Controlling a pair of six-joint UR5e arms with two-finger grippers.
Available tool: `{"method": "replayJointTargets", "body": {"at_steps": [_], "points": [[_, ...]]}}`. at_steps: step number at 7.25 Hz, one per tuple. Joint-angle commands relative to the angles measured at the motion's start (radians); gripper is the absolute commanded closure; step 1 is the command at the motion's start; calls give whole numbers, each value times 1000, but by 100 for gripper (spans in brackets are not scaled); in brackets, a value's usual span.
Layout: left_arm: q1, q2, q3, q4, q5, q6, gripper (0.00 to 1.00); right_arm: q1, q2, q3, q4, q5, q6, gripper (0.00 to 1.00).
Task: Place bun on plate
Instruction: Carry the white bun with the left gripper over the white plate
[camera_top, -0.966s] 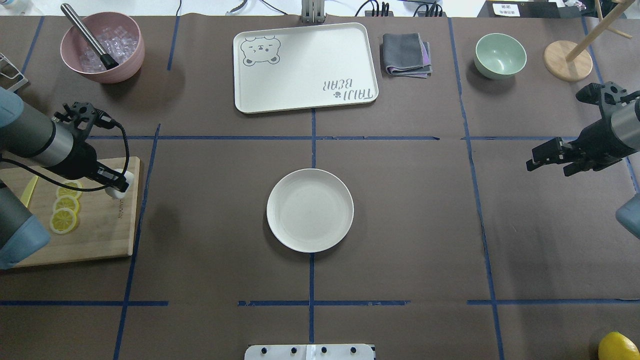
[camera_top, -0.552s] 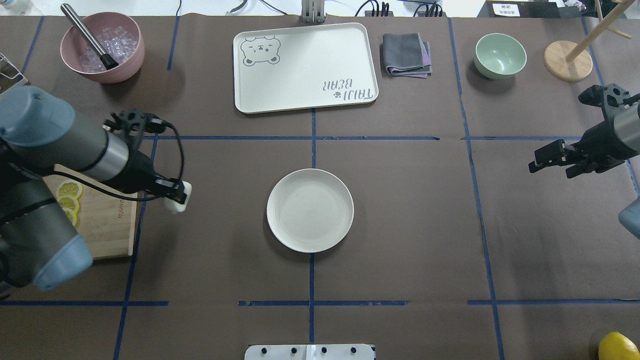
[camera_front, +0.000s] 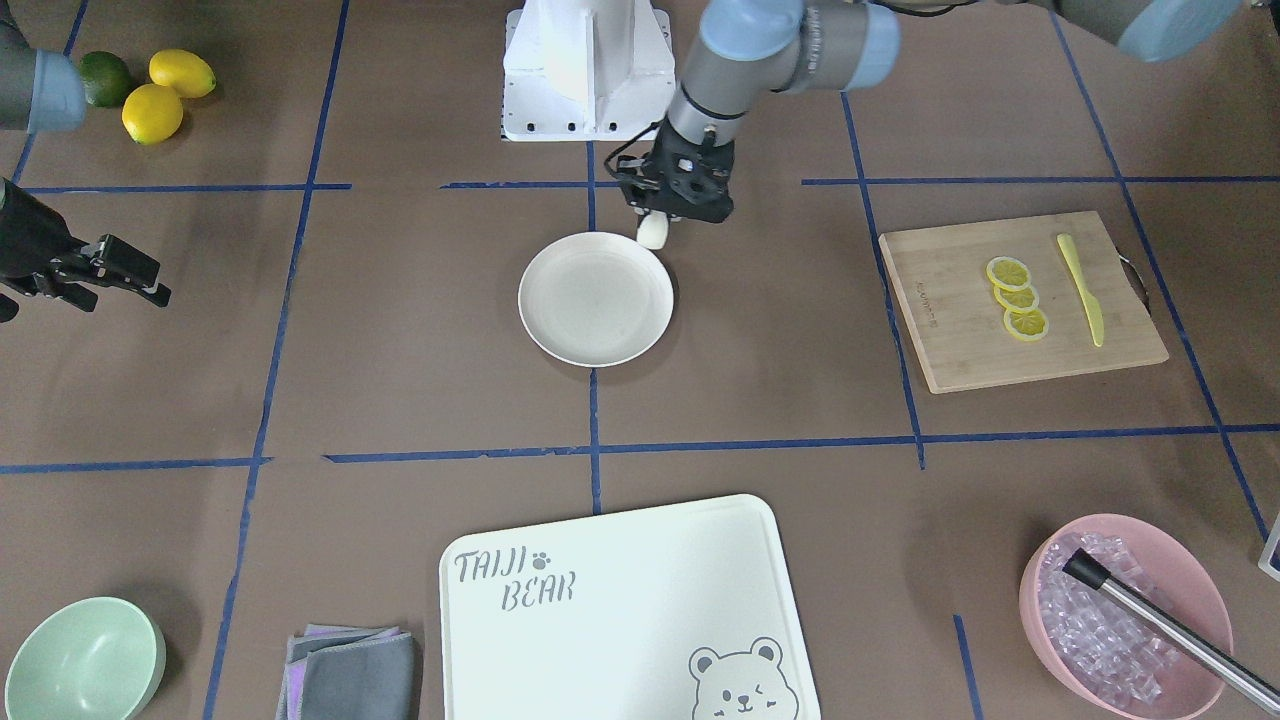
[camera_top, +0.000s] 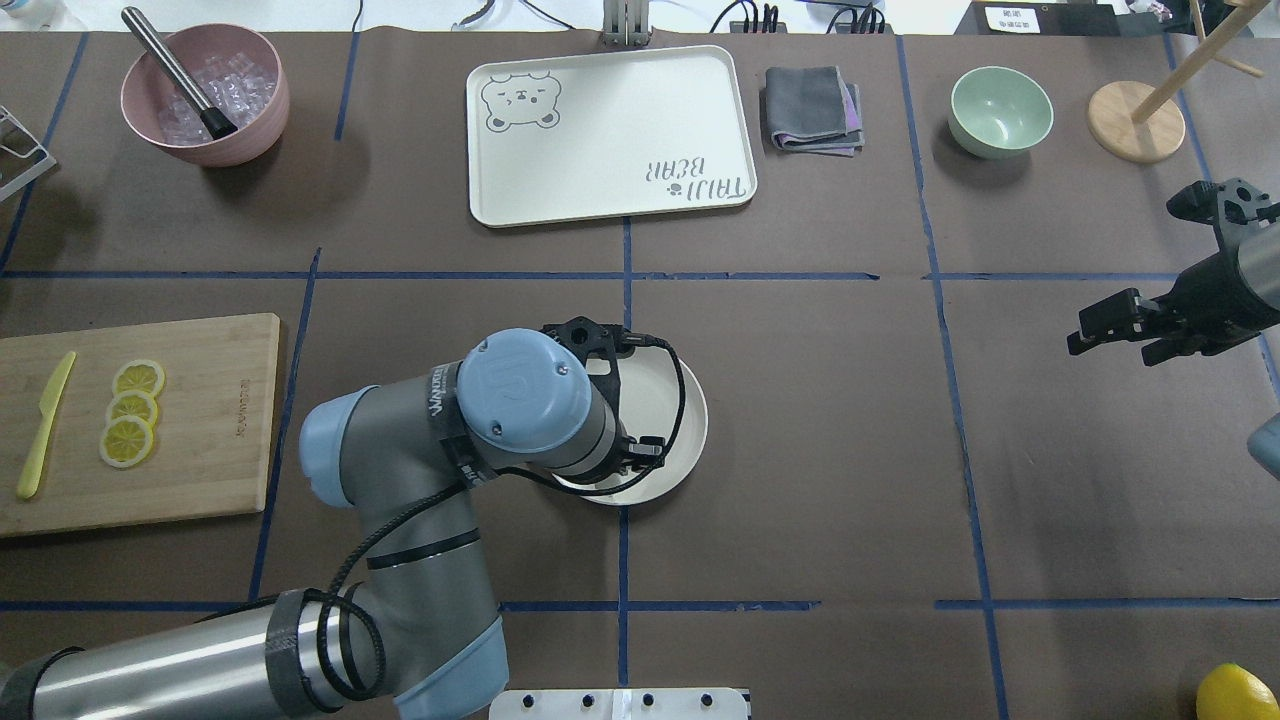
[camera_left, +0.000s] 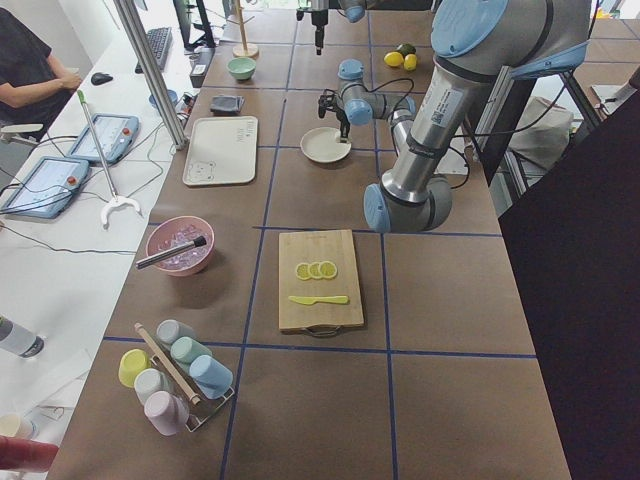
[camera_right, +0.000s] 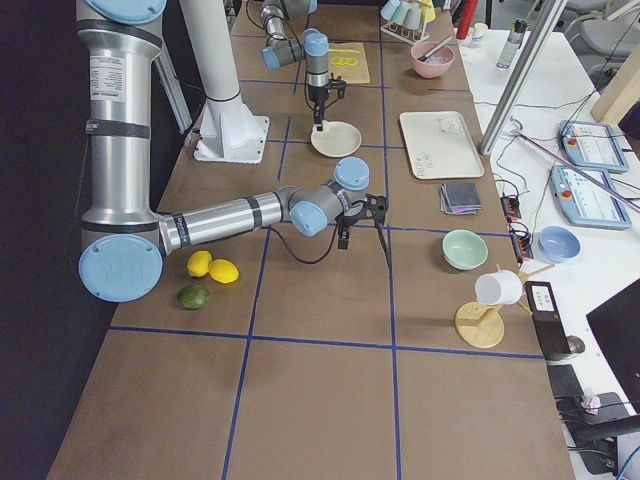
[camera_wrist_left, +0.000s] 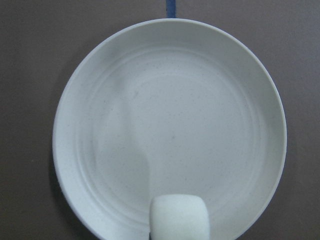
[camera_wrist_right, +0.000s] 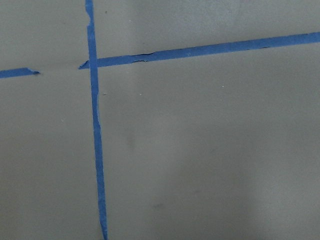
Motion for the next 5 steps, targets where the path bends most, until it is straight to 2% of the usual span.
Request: {"method": "replayJointTargets", "body": {"at_steps": [1,4,5], "points": [[2,-67,106,-2,69,-2,69,-1,-6,2,1,-1,1,0],[4,-80,169,-51,85,-6,67,-1,-6,2,1,-1,1,0],[4,-80,177,-53,85,-5,59,-1,-6,2,1,-1,1,0]]}}
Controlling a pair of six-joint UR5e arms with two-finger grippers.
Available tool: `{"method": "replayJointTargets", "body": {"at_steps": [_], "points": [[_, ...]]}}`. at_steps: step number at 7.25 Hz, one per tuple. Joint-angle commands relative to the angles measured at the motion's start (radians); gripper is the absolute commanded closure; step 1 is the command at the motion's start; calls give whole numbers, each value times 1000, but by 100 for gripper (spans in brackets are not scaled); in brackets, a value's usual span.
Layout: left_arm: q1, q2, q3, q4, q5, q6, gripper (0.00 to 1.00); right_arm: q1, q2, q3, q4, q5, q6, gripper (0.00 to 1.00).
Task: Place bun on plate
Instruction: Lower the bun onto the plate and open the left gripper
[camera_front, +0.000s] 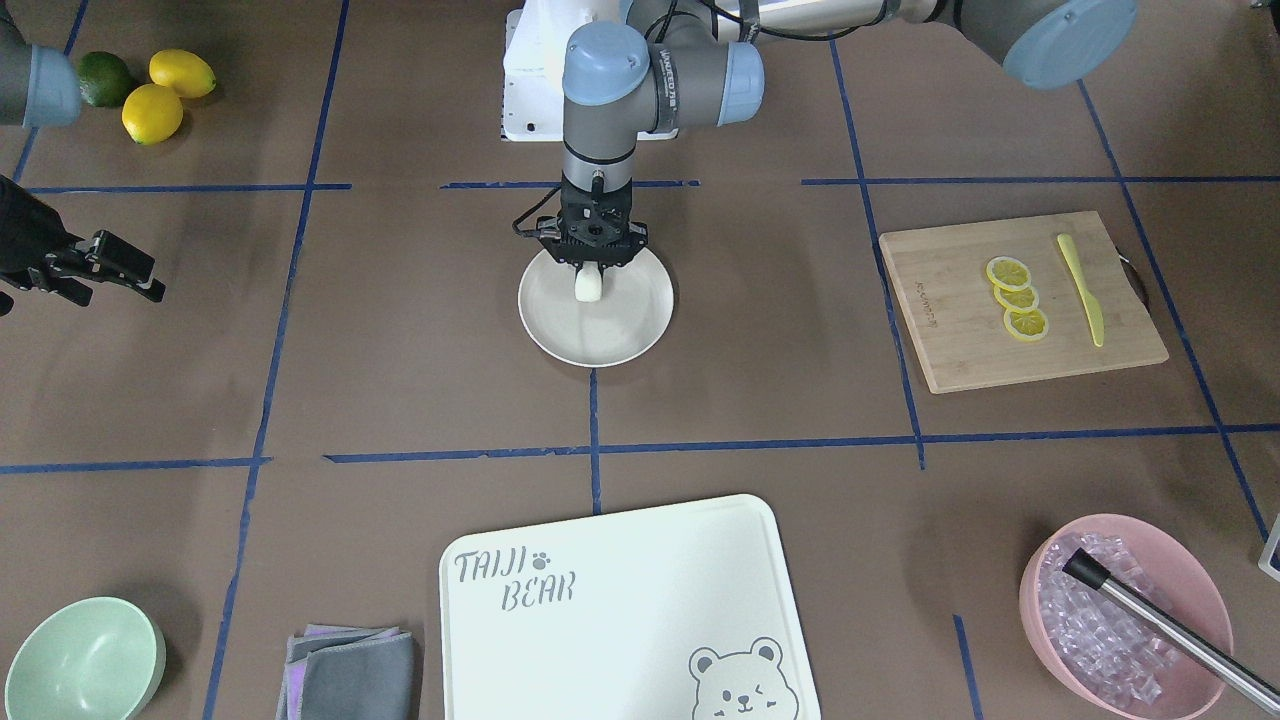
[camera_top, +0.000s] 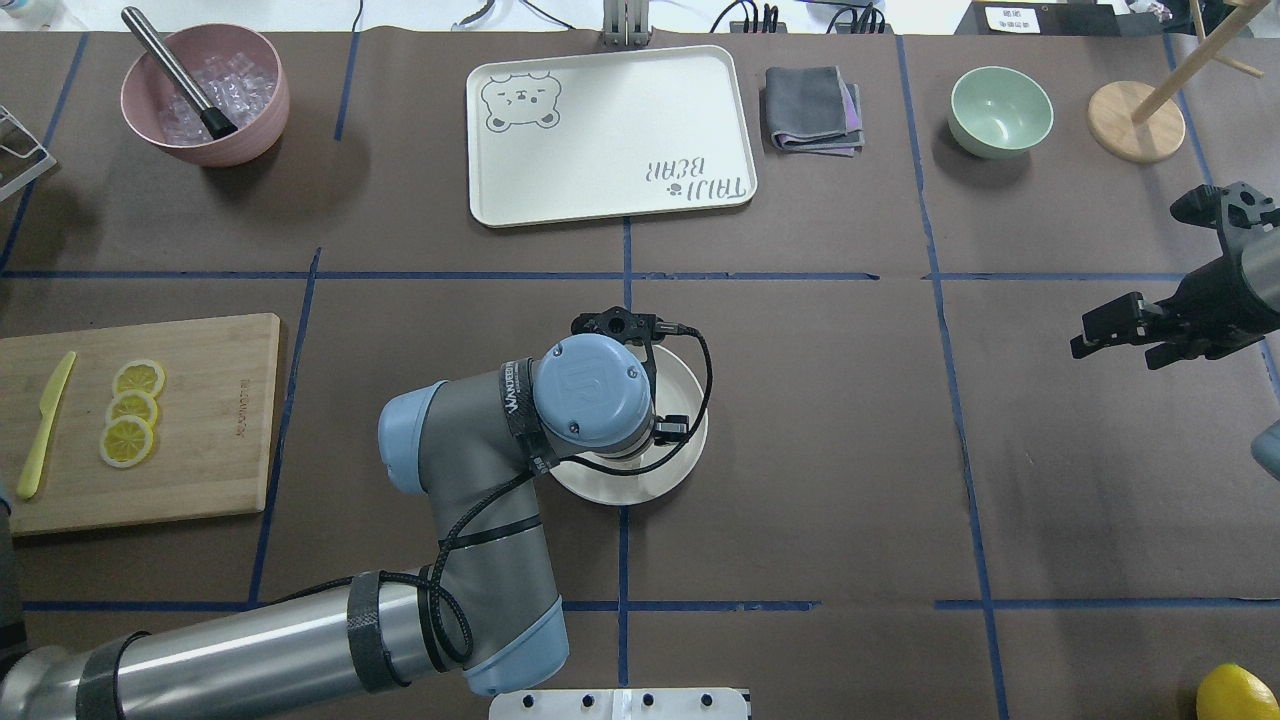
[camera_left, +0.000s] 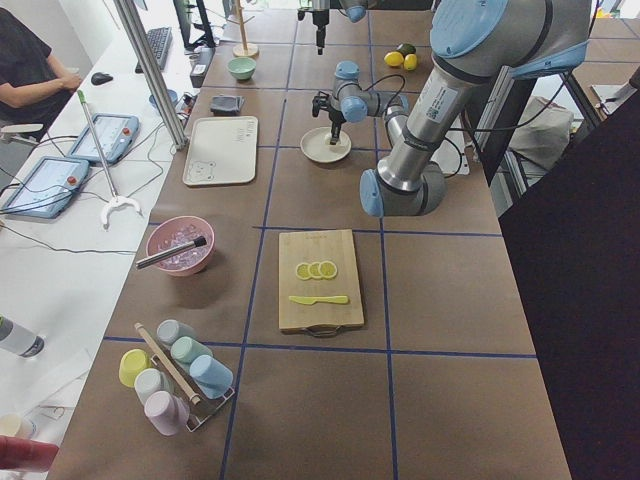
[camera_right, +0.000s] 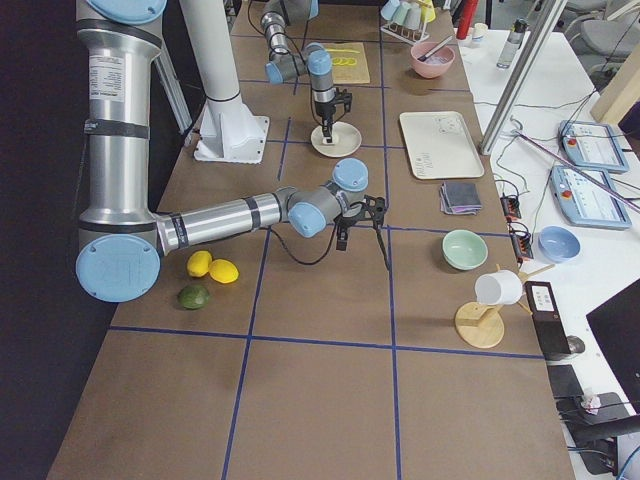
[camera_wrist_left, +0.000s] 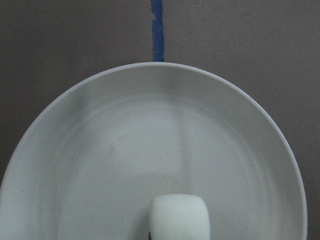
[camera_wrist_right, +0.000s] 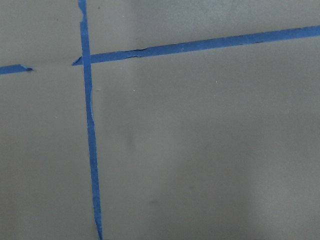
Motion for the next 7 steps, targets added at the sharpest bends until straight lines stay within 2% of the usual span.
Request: {"method": "replayJointTargets", "body": {"at_steps": [1,2,4,7], "points": [[0,-3,17,-11,2,0,10,0,1,0,0,0,0,0],[0,-3,17,-13,2,-3,1,0,1,0,0,0,0,0],[-4,6,-2,-1,-4,-1,1,0,3,0,-2,-2,-2,0],[-35,121,-169,28,-63,9,1,12,6,-3,-6,2,-2,0]]}}
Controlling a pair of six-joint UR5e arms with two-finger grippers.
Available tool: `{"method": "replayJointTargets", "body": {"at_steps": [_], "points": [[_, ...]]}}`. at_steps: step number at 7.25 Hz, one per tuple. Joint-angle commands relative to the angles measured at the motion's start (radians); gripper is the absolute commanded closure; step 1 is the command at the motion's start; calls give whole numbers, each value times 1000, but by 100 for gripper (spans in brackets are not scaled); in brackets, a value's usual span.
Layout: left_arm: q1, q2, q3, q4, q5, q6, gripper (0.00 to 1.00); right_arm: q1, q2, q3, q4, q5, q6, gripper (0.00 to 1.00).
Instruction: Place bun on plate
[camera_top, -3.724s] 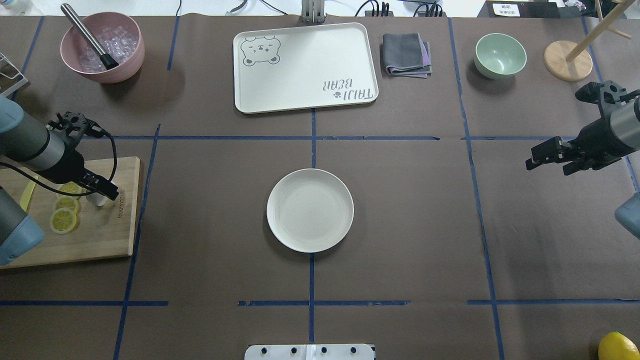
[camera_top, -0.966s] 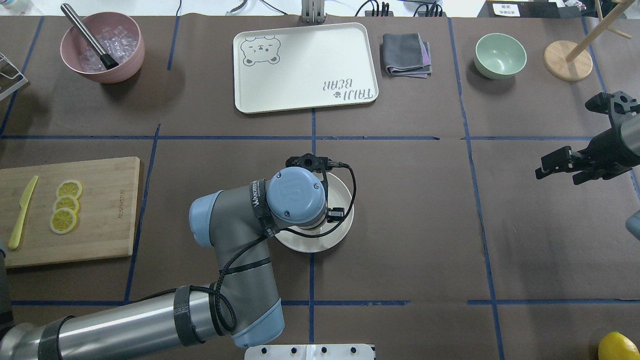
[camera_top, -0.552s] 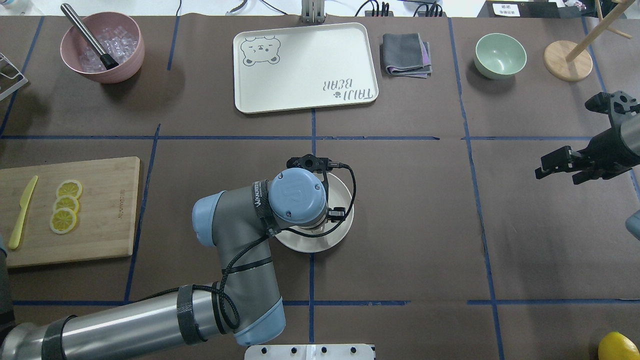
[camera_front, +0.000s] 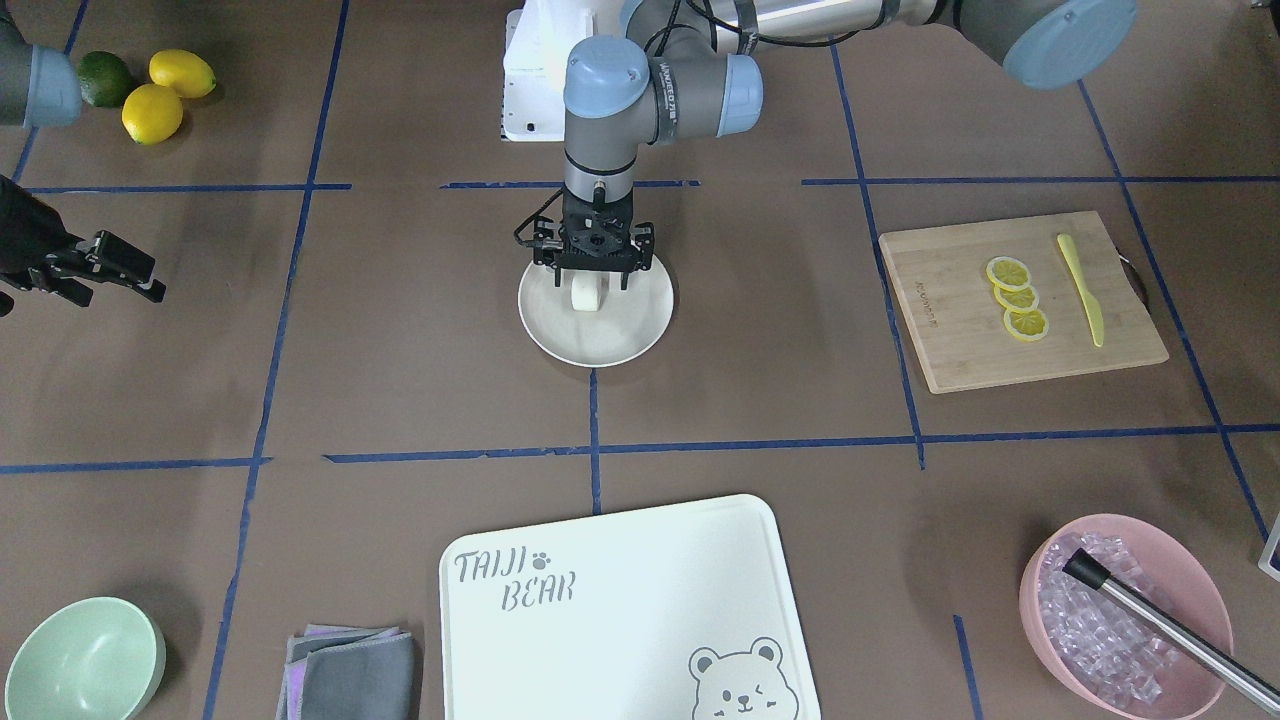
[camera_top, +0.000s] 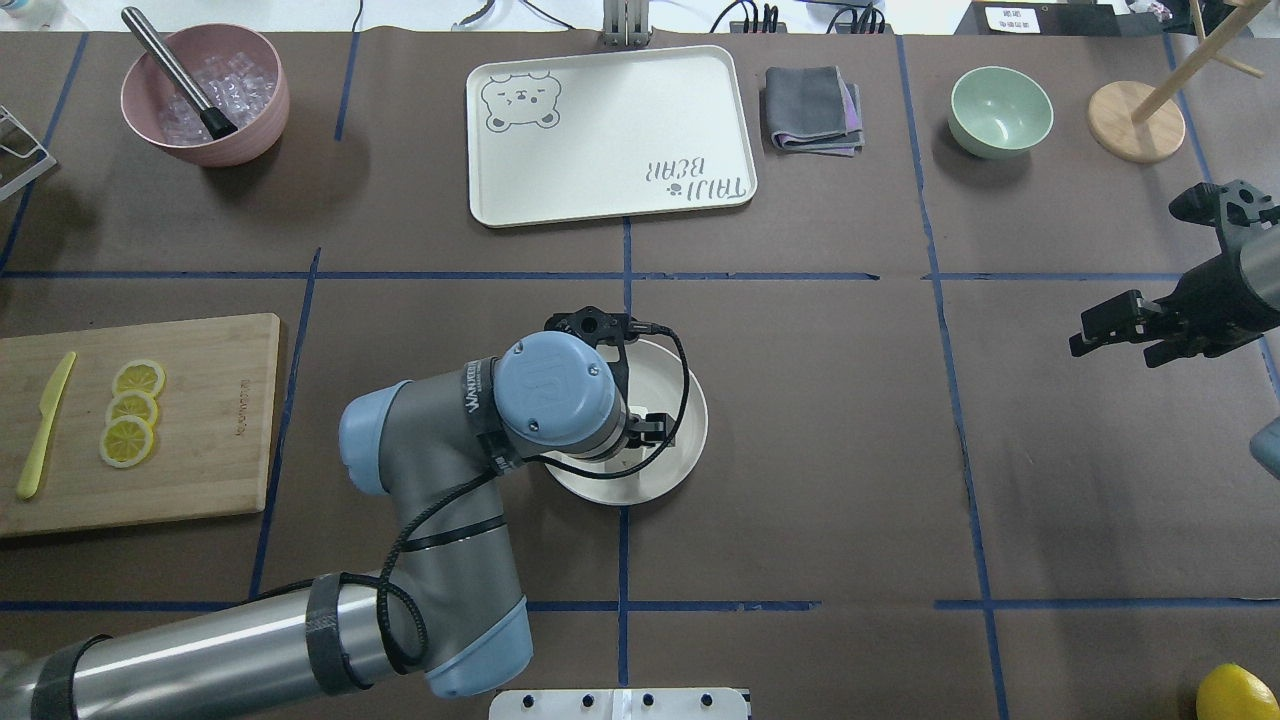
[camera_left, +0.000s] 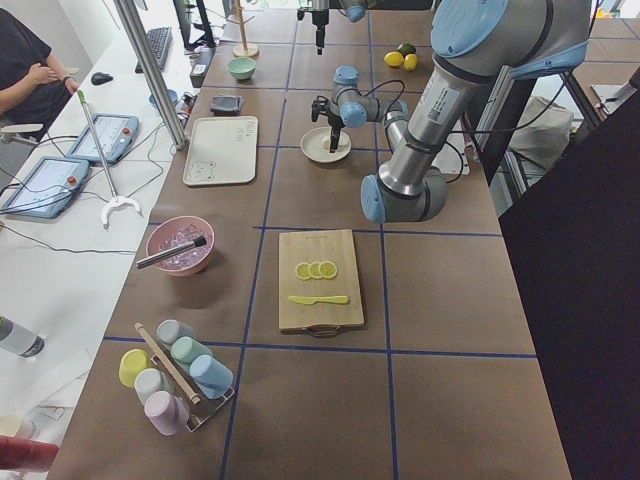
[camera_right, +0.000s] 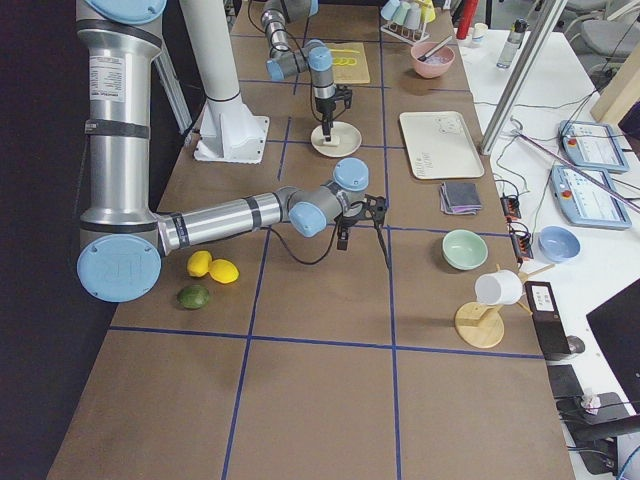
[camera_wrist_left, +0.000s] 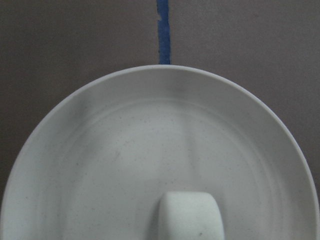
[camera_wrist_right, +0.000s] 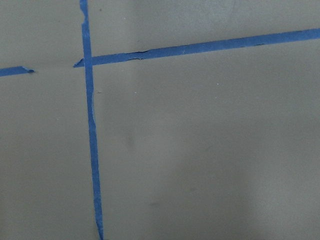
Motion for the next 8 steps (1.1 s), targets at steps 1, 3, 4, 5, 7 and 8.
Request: {"method": "replayJointTargets", "body": {"at_steps": [1,3,4,5,7,8], "points": [[-54,58,-153,92,-61,59,1,63,-2,1,-11,18,-24,0],[-155,206,-417,217,-151,282,2,189,-5,-33,-90,84,-253,0],[-263,328,-492,232,-261,432,2,276,-5,-35,-226,83,-458,0],[-389,442,-507,224,-362,610,2,362,-1,-36,-386,71,-687,0],[-659,641,-499,223,-574,922,2,488,5,-88,-516,38,-978,0],[-806,724,-476,233,-637,1108,2,523,7,-128,-517,32,-1058,0]]}}
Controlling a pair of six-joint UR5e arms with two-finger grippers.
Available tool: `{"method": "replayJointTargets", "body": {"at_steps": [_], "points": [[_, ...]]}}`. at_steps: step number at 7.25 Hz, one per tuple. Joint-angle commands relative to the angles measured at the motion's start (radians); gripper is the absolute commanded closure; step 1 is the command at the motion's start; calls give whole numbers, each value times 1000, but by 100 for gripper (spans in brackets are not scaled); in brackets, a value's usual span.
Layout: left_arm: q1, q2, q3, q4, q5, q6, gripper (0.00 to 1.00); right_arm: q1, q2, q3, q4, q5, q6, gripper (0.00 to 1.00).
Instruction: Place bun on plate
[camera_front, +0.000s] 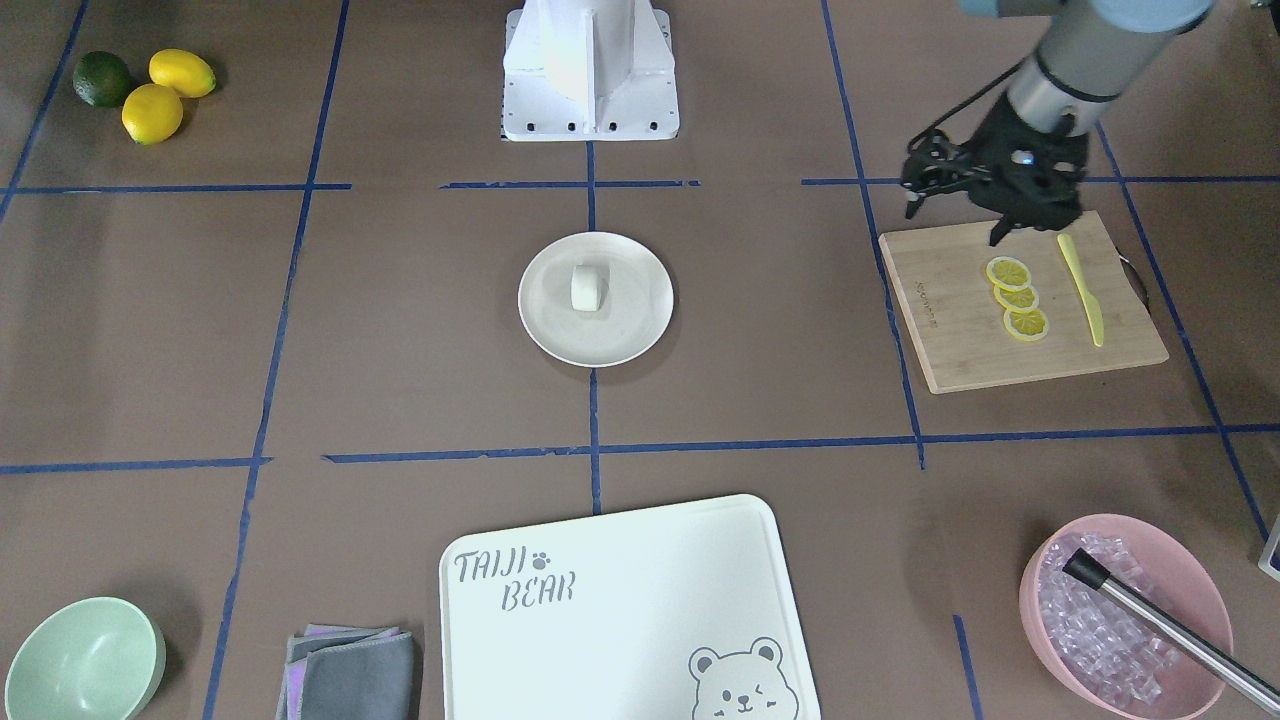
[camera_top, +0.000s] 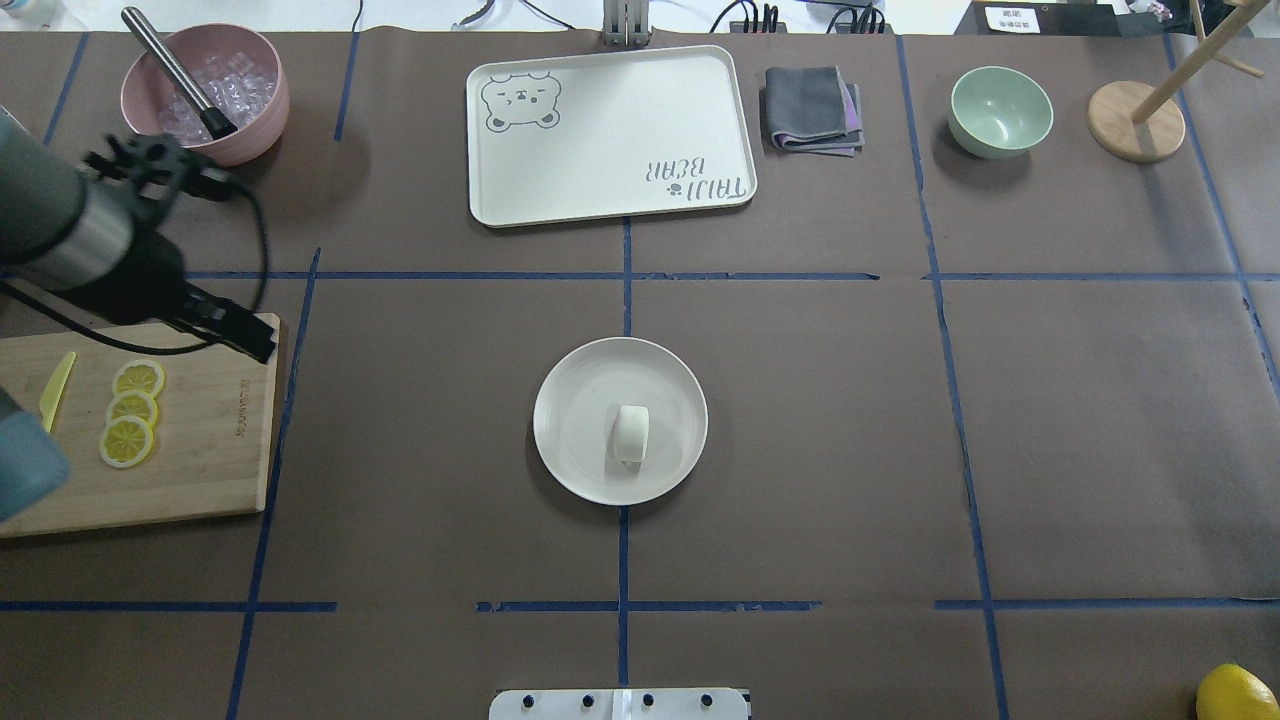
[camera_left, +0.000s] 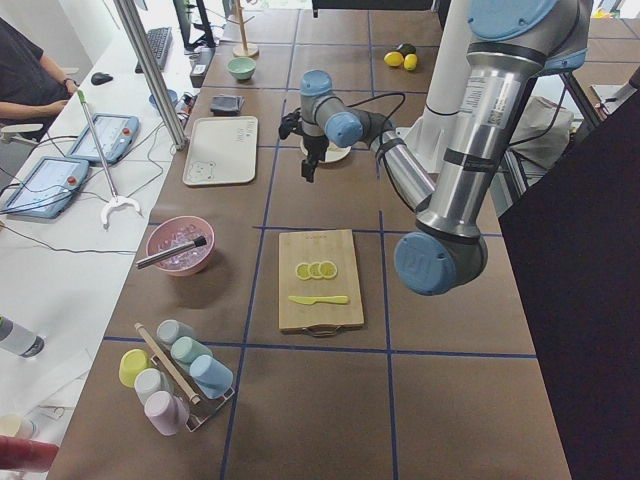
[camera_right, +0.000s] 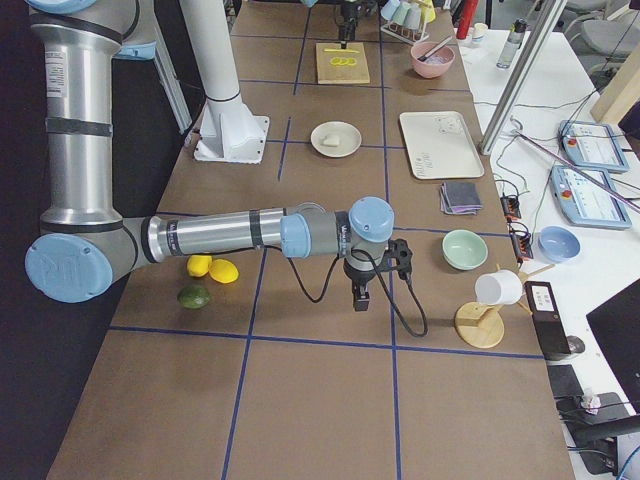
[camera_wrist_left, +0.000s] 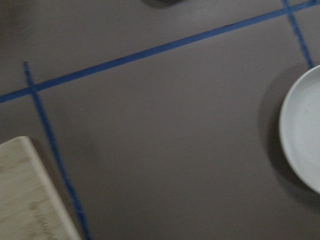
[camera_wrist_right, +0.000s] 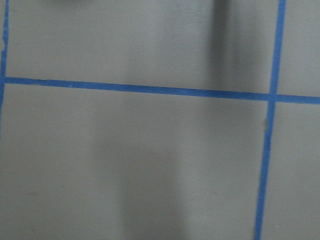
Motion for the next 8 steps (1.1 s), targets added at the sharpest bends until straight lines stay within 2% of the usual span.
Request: {"method": "replayJointTargets", "body": {"at_steps": [1,2,3,4,8], "points": [[-300,169,104,7,-135,407,2,63,2,-62,-31,-20,-154,0],[-393,212,182,10,-146,577,3,78,-1,-96,-29,-25,-212,0],[-476,232,219,15,-169,597,3,94,-2,-104,-29,-30,-241,0],[-517,233,256,58,-167,600,1,98,-7,-105,-29,-31,-243,0],[-561,294,246,58,-161,455,0,101,-21,-102,-25,-31,-246,0]]}}
